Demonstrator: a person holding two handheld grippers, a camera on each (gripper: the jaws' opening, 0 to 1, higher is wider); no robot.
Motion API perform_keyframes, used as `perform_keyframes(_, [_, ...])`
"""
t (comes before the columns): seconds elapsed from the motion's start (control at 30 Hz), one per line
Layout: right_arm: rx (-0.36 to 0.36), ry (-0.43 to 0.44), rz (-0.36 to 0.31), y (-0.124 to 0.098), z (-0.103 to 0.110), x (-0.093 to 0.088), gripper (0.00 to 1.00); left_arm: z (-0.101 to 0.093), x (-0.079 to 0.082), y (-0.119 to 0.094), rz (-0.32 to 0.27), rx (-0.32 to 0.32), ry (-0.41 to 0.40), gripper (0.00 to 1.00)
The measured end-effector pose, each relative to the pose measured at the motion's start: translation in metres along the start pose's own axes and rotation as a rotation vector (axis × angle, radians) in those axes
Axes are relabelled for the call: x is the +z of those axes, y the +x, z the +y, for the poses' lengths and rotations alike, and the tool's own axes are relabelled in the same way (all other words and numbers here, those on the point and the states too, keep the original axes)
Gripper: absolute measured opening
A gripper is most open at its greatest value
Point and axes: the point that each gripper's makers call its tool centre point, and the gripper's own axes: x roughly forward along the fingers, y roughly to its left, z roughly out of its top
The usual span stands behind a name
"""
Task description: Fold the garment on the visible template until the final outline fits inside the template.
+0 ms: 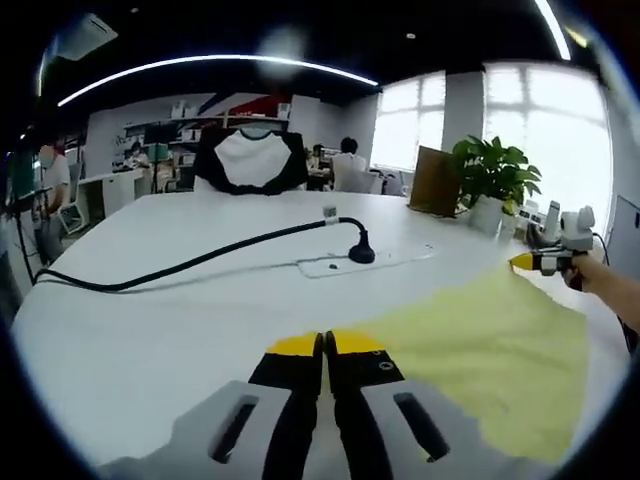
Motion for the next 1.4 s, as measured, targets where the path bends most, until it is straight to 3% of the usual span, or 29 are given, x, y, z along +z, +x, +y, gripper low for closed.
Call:
perform_keyframes(0.1, [0.005,-0.002,-0.002,0.002,0.002,-0.003,0.00,0.001,-0.004,0.003,0.018,0.000,-0.015,0.02])
perform_keyframes(0.3, [-0.001,-0.080,-0.011,0.004,0.003,-0.001,0.00,-0.001,-0.008,0.006,0.024,0.017,0.039,0.02])
perform_keyframes(0.5, [0.001,-0.044,0.006,0.005,0.002,-0.004,0.00,-0.003,-0.009,0.006,0.026,0.023,0.056,0.03])
perform_keyframes(0.57, [-0.011,-0.036,0.004,0.003,0.001,-0.004,0.05,-0.002,-0.006,0.004,0.015,0.039,0.120,0.03])
perform_keyframes(0.6, [-0.028,-0.046,-0.005,0.000,-0.002,-0.003,0.10,0.001,-0.004,0.001,0.015,0.057,0.147,0.04])
perform_keyframes(0.67, [-0.042,-0.060,-0.022,-0.008,-0.004,0.000,0.18,-0.003,0.000,-0.006,0.009,0.035,0.124,0.03])
perform_keyframes(0.87, [-0.043,-0.077,-0.066,-0.026,-0.002,0.008,0.22,-0.009,0.018,-0.029,-0.048,0.031,0.132,0.12])
perform_keyframes(1.07, [-0.043,-0.128,-0.095,-0.046,0.009,0.013,0.23,-0.017,0.025,-0.048,-0.085,0.016,0.111,0.14])
perform_keyframes(1.17, [-0.046,-0.147,-0.110,-0.057,0.014,0.017,0.24,-0.019,0.026,-0.056,-0.098,0.009,0.095,0.14])
perform_keyframes(1.23, [-0.048,-0.166,-0.113,-0.063,0.018,0.018,0.25,-0.028,0.023,-0.063,-0.112,-0.031,0.021,0.14])
perform_keyframes(1.4, [-0.057,-0.178,-0.109,-0.074,0.026,0.015,0.29,-0.036,0.015,-0.082,-0.110,-0.038,0.051,0.14])
